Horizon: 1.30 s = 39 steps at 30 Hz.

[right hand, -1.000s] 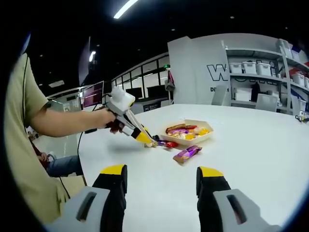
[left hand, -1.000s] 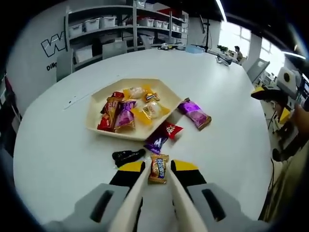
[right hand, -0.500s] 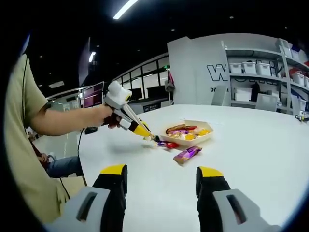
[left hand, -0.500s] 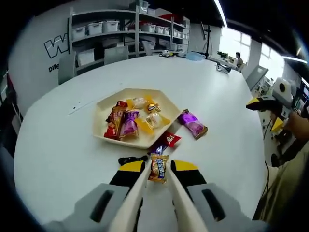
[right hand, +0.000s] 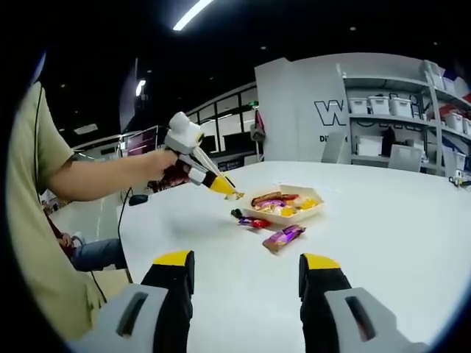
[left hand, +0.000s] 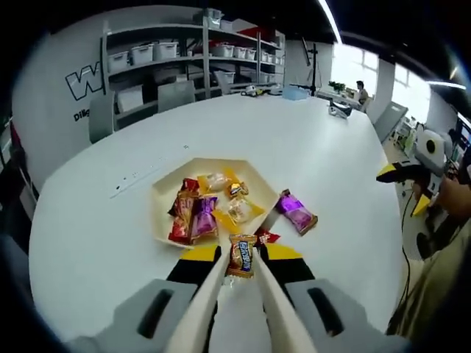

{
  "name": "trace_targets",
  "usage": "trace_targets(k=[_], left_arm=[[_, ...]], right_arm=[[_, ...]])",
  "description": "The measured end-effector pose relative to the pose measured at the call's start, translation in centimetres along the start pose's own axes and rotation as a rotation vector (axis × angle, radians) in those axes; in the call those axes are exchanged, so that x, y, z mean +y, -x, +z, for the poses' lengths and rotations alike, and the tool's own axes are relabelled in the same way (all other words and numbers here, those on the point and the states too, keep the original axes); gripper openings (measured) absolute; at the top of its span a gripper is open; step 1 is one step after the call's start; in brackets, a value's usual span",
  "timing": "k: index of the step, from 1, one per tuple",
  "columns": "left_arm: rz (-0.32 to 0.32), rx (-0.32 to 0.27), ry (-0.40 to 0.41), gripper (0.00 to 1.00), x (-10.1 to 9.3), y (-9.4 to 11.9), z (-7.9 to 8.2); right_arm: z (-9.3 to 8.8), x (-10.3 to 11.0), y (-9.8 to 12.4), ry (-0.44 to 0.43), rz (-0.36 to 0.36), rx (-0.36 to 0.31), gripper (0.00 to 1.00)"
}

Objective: Place the target food into the container with the food tongs after gripping and lifting it, then release it inside without dropping or visibly crushing the food.

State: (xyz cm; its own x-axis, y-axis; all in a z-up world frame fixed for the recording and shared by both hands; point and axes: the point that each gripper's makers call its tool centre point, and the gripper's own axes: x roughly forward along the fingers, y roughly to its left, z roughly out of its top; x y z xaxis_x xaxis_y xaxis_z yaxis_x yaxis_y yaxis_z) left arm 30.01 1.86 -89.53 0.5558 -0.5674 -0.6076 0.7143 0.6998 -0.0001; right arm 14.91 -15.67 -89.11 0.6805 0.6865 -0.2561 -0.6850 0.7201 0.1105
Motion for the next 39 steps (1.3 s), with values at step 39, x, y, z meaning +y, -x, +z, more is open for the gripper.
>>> trace_targets(k=[39], left_arm=[[-0.048, -0.012, -0.022, 0.21, -2.2, -6.9, 7.5]], right_arm=[[-0.7, -1.1, 1.1, -0.02, -0.027, 0.003, 0.55]])
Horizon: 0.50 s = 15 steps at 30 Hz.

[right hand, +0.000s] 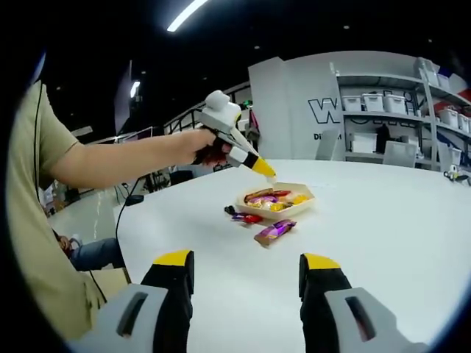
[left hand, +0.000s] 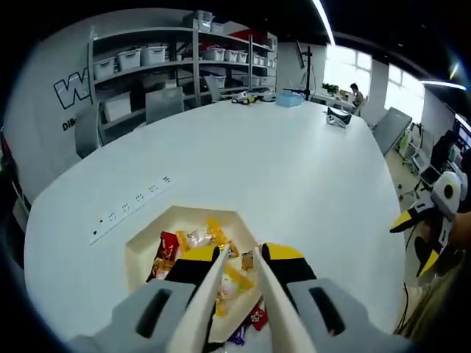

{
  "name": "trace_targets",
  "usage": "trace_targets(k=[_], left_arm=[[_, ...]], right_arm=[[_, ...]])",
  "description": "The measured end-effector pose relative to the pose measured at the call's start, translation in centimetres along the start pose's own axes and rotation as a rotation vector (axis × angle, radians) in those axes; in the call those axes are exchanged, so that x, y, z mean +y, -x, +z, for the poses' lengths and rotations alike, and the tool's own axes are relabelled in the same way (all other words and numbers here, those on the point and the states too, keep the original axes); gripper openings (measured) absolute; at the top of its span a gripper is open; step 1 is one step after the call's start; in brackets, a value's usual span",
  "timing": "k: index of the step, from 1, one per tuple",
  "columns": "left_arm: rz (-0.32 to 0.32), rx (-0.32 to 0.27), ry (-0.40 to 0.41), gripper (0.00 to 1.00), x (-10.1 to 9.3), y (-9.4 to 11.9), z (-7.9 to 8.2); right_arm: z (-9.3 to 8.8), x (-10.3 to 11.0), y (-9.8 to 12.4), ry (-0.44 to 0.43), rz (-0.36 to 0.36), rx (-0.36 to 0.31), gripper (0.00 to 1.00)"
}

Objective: Place the target food into the container with the food tongs after gripping and lifting it, then release it inside without dropping or visibly crushing the food.

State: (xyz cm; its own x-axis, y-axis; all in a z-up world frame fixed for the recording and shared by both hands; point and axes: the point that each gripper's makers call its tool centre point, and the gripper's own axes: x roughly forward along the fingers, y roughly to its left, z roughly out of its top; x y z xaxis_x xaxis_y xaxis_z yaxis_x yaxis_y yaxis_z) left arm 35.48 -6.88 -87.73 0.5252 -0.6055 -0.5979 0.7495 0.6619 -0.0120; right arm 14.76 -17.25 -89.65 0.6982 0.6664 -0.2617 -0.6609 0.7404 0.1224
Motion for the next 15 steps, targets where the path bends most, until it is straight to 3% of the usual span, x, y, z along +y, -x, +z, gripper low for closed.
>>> trace_targets(k=[15], left_arm=[[0.033, 0.015, 0.0, 0.21, 1.5, 1.9, -1.9]], right_arm=[[0.0, 0.5, -0.5, 0.002, 0.011, 0.006, 0.55]])
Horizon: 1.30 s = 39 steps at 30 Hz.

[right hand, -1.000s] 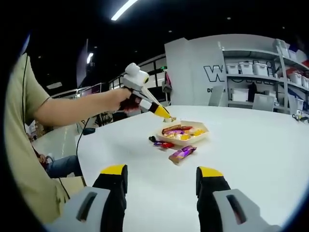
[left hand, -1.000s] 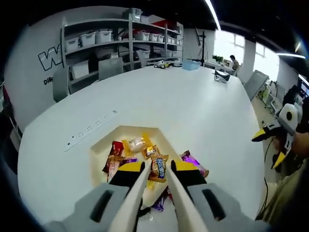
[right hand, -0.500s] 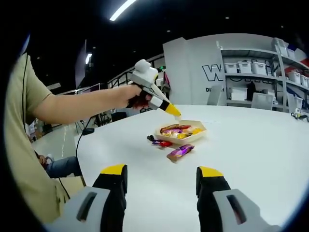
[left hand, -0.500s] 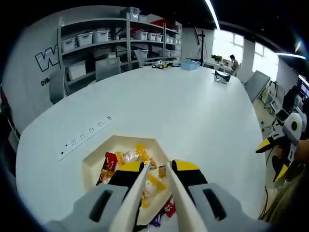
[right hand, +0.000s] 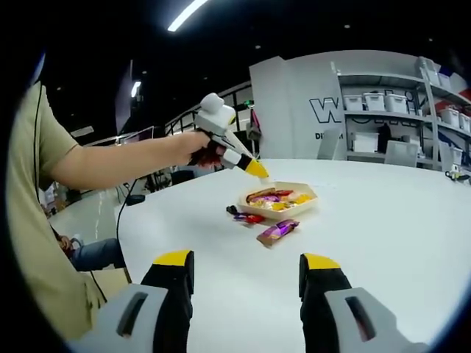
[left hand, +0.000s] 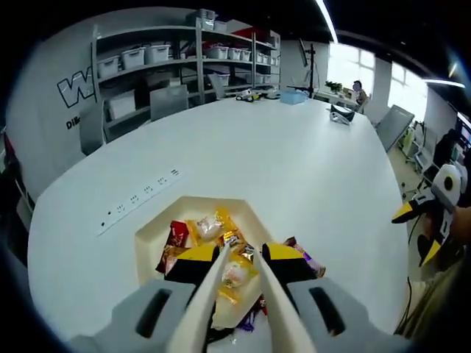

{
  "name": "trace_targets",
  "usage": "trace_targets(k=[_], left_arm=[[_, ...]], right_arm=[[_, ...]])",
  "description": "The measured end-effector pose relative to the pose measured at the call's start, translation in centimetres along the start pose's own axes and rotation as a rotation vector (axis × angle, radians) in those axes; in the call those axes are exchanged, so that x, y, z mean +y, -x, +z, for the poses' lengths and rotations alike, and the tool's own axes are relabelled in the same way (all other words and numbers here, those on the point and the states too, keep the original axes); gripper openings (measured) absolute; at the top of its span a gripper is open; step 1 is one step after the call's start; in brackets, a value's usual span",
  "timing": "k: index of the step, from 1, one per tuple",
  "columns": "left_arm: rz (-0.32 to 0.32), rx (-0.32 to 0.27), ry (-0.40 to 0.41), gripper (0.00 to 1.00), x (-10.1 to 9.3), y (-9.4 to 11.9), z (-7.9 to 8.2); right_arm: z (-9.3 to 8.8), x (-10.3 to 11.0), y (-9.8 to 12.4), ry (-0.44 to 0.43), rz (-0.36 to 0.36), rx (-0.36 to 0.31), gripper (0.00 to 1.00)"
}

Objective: Place the target food into the container with the food tongs after gripping and lifting it, then release it inside without dropping or visibly crushing the food.

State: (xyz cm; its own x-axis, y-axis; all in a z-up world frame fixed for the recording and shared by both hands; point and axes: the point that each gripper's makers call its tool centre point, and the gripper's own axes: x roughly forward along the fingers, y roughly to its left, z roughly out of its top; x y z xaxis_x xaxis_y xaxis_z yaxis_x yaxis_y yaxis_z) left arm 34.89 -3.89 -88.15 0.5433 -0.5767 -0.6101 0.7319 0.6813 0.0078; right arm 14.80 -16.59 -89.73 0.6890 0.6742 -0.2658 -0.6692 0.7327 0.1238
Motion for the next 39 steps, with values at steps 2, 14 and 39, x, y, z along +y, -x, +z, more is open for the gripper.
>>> trace_targets(k=[2, 14, 39], left_arm=[[0.005, 0.004, 0.002, 0.21, 0.2, 0.3, -0.4], [0.031, 0.009, 0.018, 0.22, 1.3, 1.7, -2.3], [0.102, 0.053, 0.066, 0.22, 4.3, 4.5, -8.1]], right_arm=[[0.0, 0.1, -0.1, 0.0, 0.001, 0.0, 0.55], [0.1, 0.6, -0.5, 0.007, 0.015, 0.004, 0.55], [0.2, 1.3, -1.1, 0.015, 0.029, 0.01, 0.55]])
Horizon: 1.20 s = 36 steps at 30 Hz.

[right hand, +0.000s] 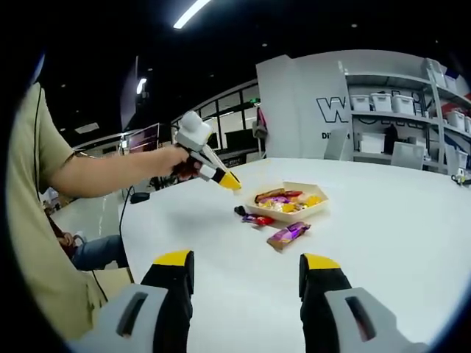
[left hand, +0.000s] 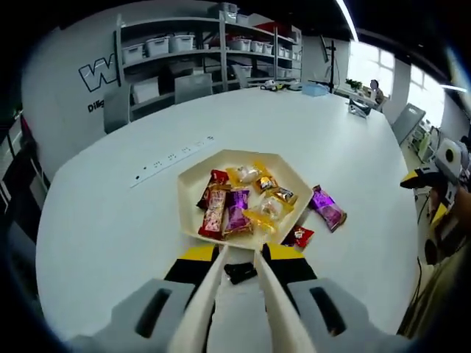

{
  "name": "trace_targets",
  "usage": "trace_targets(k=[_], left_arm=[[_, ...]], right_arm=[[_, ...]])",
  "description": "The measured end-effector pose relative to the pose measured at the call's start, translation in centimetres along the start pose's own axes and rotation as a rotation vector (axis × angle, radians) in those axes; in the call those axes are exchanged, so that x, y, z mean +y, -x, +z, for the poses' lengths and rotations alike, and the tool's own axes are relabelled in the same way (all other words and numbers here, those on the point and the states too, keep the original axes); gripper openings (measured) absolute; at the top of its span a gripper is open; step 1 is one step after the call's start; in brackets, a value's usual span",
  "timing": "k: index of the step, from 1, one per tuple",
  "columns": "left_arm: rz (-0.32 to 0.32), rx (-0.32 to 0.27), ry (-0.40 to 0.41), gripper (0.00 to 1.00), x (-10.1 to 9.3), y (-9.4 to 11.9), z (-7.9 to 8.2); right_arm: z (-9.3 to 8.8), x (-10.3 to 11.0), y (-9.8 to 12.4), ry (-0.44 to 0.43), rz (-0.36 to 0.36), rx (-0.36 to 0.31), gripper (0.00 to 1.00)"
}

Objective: Place the target food into the container with the food tongs after gripping and lifting it, then release it inside without dropping or visibly crushing the food.

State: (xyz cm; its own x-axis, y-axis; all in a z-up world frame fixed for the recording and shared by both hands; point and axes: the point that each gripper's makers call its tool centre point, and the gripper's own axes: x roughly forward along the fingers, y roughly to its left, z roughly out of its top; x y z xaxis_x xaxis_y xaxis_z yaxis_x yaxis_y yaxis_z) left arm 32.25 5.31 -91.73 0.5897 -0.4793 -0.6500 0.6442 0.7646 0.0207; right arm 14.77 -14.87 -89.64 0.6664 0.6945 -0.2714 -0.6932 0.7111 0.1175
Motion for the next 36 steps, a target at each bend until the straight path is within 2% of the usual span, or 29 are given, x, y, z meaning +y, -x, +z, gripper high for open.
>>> trace_targets(k=[23, 29, 36], left_arm=[[-0.012, 0.085, 0.002, 0.22, -0.1, -1.5, -3.7], [-0.006, 0.059, 0.001, 0.22, 0.2, -1.5, -2.8], [-0.019, 0.059, 0.023, 0.22, 0.6, -2.3, -2.5]], right_arm=[[-0.6, -0.2, 0.2, -0.013, -0.007, 0.007, 0.55], [-0.7, -0.2, 0.2, -0.014, -0.006, 0.008, 0.55], [-0.7, -0.3, 0.3, -0.017, -0.009, 0.007, 0.55]])
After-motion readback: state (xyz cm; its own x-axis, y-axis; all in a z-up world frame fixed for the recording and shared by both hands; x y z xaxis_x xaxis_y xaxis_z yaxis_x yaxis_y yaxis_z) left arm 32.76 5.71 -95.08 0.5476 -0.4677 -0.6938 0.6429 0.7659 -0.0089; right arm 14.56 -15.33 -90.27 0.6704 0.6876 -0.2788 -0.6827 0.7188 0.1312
